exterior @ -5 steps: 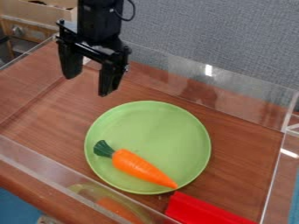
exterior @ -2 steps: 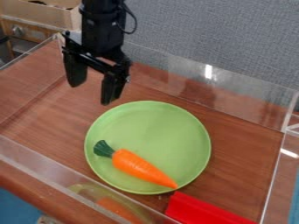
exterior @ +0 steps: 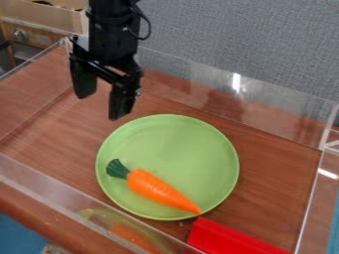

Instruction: Move the carrot from the green plate to the table

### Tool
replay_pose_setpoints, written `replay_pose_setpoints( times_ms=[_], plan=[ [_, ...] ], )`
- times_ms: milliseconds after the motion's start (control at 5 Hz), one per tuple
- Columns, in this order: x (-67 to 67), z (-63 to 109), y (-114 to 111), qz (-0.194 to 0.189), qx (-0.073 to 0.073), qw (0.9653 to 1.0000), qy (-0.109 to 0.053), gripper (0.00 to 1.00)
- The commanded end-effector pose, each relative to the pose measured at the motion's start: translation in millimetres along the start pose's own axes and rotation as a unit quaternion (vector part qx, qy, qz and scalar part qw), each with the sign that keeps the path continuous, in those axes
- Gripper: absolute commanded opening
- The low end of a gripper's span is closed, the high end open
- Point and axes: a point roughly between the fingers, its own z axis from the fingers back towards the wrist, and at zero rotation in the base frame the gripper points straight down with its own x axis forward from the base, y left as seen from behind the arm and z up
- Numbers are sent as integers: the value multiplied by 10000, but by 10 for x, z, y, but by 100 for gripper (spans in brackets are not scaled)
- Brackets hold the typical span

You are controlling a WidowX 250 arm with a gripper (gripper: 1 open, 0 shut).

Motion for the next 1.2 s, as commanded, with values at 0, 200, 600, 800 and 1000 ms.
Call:
replay_pose_setpoints(
  times_ms=[0,200,600,800,1000],
  plan=[
    [18,187,76,-101,123,9995,-270,100],
    [-41,190,88,60,138,9995,-282,100],
    [-34,326,159,210,152,9991,-339,0],
    [27,497,180,199,177,9987,-427,100],
    [119,489,146,52,162,9989,-433,100]
  ],
)
